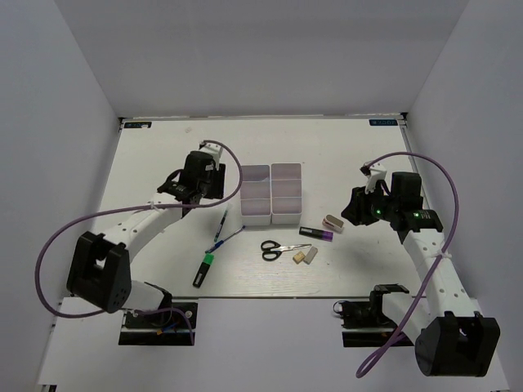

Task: Sort the stationery into containers
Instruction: Pick up the pen from the center of the board.

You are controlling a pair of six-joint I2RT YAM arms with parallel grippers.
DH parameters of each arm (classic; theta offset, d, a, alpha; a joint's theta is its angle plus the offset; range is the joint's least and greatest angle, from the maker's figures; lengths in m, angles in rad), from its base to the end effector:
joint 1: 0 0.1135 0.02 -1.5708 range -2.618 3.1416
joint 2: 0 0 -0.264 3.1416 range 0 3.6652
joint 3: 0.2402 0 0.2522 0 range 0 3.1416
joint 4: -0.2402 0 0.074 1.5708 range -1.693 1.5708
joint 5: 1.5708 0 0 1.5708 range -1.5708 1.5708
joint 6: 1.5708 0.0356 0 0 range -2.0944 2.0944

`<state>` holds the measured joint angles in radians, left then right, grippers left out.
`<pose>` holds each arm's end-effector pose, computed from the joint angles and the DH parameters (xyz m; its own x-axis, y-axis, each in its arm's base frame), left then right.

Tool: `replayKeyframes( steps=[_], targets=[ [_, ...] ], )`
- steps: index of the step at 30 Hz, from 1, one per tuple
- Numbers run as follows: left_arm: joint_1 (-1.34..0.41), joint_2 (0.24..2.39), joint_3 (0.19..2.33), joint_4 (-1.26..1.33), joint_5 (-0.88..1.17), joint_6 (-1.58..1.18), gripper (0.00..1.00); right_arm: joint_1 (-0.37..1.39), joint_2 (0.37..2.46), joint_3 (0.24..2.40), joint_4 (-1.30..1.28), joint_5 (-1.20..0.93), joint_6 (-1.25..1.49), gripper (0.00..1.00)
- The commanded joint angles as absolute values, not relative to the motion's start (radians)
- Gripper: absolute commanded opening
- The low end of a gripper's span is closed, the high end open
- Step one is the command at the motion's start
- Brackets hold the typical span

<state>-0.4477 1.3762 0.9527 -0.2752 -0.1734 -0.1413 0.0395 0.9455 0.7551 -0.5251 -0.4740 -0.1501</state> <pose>0.2735 -0.1245 0.2564 -0.6173 0.1426 -0.7737 0.2226 0.9749 0.0020 0.1963 0.0240 0.2708 -0.5914 -0.1565 -0.7911 -0.4731 0.8617 0.1832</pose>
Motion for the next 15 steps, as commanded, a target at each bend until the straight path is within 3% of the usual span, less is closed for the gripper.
replayKeyframes(
  steps=[1,15],
  targets=[
    [-0.437,1.428,0.94,-0.344,-0.091,-0.195,0.59,0.037,0.951,0.761,-0.518,-0.468,-0.163,0.44],
    [-0.439,1.566,0.815,-0.193,-0.002,-0.25,0.6,0.04,0.963,0.764,-0.517,-0.459,-0.166,0.47]
  ],
)
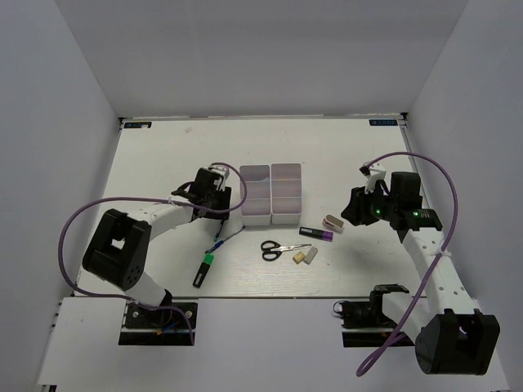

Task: Sort the stationery into containers
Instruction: Pick up the pen from the center of the board.

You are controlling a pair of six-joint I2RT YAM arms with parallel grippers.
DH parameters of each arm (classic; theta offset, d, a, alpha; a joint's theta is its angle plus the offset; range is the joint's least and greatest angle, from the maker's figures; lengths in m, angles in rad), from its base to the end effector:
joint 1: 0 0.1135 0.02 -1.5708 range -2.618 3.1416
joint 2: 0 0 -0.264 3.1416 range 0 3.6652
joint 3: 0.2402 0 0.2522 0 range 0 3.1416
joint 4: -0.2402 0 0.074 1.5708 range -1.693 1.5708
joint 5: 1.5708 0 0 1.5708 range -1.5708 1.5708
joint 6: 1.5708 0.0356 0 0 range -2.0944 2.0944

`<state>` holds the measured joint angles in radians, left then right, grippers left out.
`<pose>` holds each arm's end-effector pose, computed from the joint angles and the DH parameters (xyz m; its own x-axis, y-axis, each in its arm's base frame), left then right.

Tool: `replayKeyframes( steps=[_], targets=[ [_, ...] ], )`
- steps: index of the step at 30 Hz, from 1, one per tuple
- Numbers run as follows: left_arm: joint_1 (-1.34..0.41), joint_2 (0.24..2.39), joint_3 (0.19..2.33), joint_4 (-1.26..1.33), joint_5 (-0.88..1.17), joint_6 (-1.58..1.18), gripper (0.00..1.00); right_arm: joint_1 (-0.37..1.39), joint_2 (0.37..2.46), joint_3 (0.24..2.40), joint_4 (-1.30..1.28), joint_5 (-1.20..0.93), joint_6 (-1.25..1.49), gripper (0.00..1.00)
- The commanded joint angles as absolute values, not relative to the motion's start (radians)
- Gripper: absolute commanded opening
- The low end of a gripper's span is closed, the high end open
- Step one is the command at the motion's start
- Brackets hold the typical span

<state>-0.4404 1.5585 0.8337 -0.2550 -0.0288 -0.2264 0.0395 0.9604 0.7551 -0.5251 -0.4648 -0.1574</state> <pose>0.2727 -0.1274 0.1690 -0.8244 0.1405 -0.5483 0.2325 0.9673 -0.1018 0.1988 0.0238 0.2680 -0.6006 -0.1640 -0.7826 -0.4689 0.8650 0.1786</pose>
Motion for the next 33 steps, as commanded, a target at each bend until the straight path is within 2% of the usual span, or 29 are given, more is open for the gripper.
replayKeyframes(
  steps=[1,8,12,20,22,23,27,33],
  targets=[
    [-0.44,1.569,0.81,-0.184,-0.002,-0.252,0.6,0.037,0.963,0.764,-0.518,-0.457,-0.164,0.47],
    [-0.466,1.6,0.796,-0.183,-0.024,-0.241,0.59,0.038,0.965,0.765,-0.523,-0.457,-0.164,0.47],
    [-0.482,1.626,0.772,-0.195,-0.093,-0.224,0.47,0.037,0.962,0.769,-0.526,-0.456,-0.163,0.47],
    [-0.528,1.654,0.756,-0.259,-0.274,-0.199,0.43,0.038,0.959,0.773,-0.529,-0.456,-0.163,0.47],
    [-0.528,1.66,0.746,-0.262,-0.288,-0.209,0.35,0.038,0.959,0.773,-0.529,-0.457,-0.161,0.47],
    [-0.528,1.661,0.742,-0.261,-0.296,-0.215,0.26,0.038,0.959,0.772,-0.531,-0.456,-0.16,0.47],
    [-0.511,1.66,0.727,-0.262,-0.281,-0.224,0.02,0.04,0.954,0.775,-0.531,-0.456,-0.163,0.47],
    [-0.479,1.468,0.771,-0.293,-0.229,-0.255,0.0,0.038,0.951,0.775,-0.532,-0.456,-0.163,0.47]
  ],
)
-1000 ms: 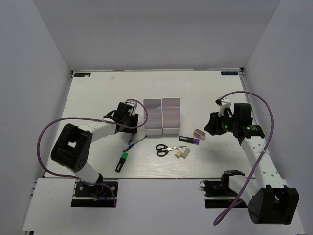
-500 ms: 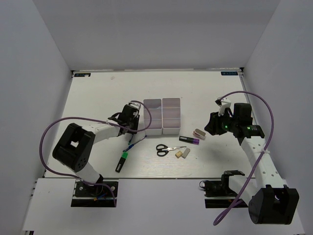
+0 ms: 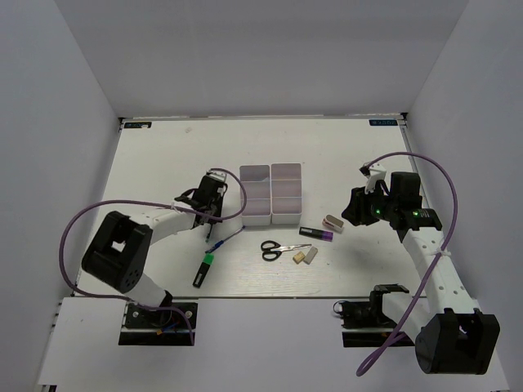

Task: Sort the stationery into containers
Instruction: Pick up the pen from the center of the board, then place the pen in the storage box.

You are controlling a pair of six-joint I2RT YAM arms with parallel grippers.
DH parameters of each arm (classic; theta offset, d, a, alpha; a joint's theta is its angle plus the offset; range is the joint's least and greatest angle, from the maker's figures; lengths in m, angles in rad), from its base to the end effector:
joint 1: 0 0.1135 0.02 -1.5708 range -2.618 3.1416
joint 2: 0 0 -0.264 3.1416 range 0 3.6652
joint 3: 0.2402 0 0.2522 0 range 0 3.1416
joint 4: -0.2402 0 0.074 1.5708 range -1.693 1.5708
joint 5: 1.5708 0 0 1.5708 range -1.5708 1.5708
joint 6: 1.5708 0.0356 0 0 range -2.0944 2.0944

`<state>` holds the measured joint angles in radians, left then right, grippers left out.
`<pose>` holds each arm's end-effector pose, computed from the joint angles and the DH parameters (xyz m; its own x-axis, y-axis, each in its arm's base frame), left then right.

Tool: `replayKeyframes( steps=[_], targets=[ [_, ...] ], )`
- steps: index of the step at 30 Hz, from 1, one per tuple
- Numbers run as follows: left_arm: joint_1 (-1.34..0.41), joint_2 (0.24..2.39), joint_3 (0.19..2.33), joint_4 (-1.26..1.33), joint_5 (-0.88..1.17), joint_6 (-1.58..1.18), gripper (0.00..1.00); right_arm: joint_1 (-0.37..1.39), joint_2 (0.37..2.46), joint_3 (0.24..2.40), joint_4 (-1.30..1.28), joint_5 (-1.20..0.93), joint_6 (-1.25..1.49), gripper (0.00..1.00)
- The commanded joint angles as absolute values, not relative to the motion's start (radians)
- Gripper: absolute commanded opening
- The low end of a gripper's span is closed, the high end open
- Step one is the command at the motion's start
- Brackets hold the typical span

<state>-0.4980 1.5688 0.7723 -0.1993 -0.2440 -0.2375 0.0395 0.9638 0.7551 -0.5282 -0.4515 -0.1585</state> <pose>0.2612 -0.1322 0.1532 -0.7985 0.1743 -0.5763 0.1649 0.9839 0.0691 0.1992 0.0234 0.2670 -0.6065 -0.1661 -0.7776 -0.4599 0.8710 0.1726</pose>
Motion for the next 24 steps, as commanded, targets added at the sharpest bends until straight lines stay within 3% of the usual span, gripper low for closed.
replayKeyframes(
  steps=[1,4,9,15,24],
  targets=[
    [-0.479,1.448,0.782,-0.296,-0.222,-0.255,0.0,0.038,0.954,0.775,-0.534,-0.457,-0.163,0.47],
    [-0.486,1.346,0.824,-0.243,-0.155,-0.232,0.0,0.038,0.956,0.773,-0.531,-0.46,-0.163,0.47],
    [-0.554,1.24,0.805,0.06,-0.066,-0.161,0.0,0.038,0.957,0.773,-0.531,-0.46,-0.161,0.47],
    [-0.561,1.357,0.772,0.501,0.161,-0.075,0.0,0.04,0.96,0.773,-0.531,-0.463,-0.161,0.48],
    [-0.572,1.525,0.943,0.594,0.196,-0.031,0.0,0.038,0.965,0.77,-0.534,-0.477,-0.164,0.48]
  ],
)
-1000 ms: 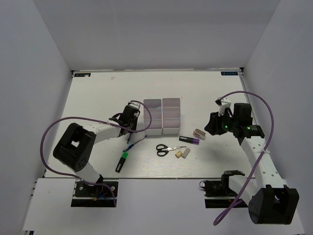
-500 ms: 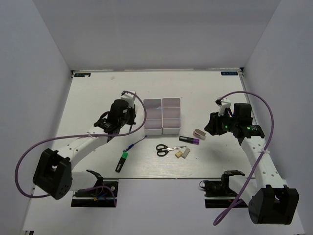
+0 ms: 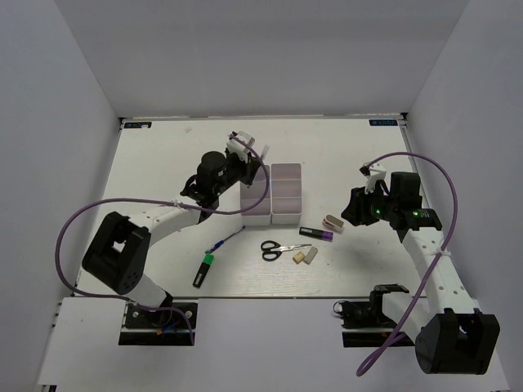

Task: Sort the stationery into containers
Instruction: Place the pen in the storage box.

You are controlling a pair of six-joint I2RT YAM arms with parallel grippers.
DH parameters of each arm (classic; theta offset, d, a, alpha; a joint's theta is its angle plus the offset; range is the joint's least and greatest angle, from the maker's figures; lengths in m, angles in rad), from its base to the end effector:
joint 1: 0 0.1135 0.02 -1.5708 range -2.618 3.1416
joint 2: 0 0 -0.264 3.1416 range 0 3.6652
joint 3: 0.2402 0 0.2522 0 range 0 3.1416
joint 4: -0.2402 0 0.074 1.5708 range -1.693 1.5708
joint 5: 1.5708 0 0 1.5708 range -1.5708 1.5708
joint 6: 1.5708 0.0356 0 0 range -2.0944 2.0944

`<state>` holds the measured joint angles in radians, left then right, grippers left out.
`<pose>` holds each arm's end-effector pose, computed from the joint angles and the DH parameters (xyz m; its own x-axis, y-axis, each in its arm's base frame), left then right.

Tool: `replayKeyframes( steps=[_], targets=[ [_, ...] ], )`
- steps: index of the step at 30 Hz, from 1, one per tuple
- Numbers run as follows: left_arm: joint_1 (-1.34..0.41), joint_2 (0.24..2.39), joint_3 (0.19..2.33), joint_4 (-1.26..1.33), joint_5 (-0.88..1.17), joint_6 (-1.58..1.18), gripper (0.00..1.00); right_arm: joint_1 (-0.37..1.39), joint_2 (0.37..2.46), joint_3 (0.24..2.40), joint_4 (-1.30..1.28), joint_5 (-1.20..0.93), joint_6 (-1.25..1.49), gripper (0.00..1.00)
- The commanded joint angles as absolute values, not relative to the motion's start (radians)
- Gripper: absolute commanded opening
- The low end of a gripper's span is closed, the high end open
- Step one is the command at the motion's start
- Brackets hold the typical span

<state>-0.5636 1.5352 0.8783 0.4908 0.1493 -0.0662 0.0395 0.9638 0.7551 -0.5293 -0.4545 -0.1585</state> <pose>0.2921 -0.1909 0.2572 -0.1826 0.0380 -0.9825 0.6416 0.7617 -0.0898 0.1991 0.0235 0.2670 -0.6070 -0.1659 -0.7772 -0.4616 0.8697 0.1749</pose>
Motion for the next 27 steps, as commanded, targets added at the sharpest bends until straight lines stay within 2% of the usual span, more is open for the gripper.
replayKeyframes(
  steps=[1,24,26,27],
  targets=[
    [-0.578,1.541,0.969,0.592,0.192,-0.023,0.0,0.038,0.965,0.77,-0.532,-0.477,-0.164,0.48],
    [-0.572,1.733,0.993,0.683,0.104,0.077,0.0,0.038,0.991,0.77,-0.535,-0.482,-0.167,0.48],
    [-0.572,1.73,0.983,0.675,0.112,0.078,0.05,0.037,0.992,0.77,-0.537,-0.483,-0.169,0.52],
    [-0.574,1.724,0.968,0.675,0.109,0.077,0.12,0.038,0.989,0.769,-0.535,-0.485,-0.17,0.55]
  ],
)
